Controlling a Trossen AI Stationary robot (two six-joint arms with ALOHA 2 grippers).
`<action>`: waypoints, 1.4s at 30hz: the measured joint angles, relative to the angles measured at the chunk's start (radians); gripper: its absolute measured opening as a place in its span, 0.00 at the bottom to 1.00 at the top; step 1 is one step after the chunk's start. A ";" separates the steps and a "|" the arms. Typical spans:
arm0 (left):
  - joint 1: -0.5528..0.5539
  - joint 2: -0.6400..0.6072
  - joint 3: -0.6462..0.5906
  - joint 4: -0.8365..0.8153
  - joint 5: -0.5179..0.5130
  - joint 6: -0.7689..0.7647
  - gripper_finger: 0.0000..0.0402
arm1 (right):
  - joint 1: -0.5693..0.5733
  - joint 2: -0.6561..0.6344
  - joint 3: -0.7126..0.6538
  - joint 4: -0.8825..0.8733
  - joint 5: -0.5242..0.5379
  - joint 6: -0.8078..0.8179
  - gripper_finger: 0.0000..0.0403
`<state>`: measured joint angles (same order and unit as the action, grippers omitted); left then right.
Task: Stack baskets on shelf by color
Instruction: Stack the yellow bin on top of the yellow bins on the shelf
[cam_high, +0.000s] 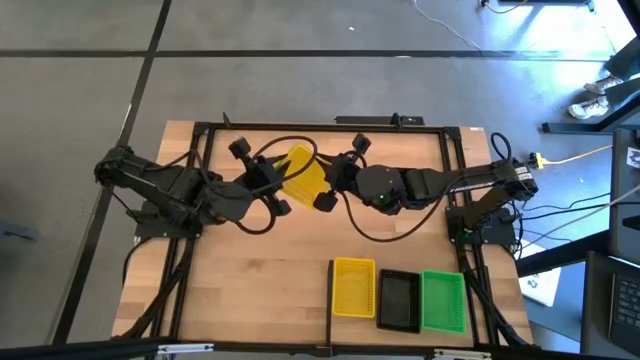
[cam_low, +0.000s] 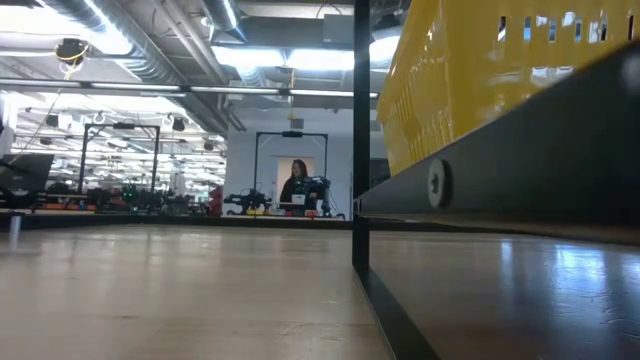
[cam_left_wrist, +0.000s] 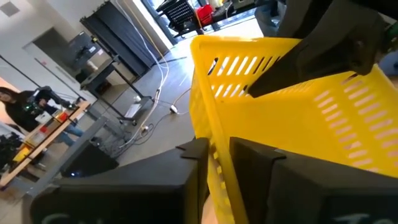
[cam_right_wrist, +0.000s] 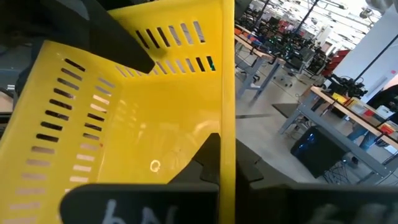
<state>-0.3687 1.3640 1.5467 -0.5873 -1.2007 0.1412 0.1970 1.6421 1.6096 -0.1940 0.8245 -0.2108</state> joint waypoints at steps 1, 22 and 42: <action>0.000 0.000 0.000 0.000 0.000 -0.003 0.15 | 0.000 0.000 0.000 0.000 0.000 0.000 0.00; -0.048 0.000 0.000 0.013 -0.001 0.004 0.19 | 0.002 0.000 0.001 -0.149 0.018 0.051 0.00; -0.153 -0.001 0.000 0.014 -0.211 0.018 0.19 | 0.040 -0.111 0.001 -0.510 0.134 0.447 0.00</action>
<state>-0.5216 1.3632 1.5467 -0.5736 -1.4120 0.1597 0.2372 1.5309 1.6108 -0.7042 0.9587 0.2362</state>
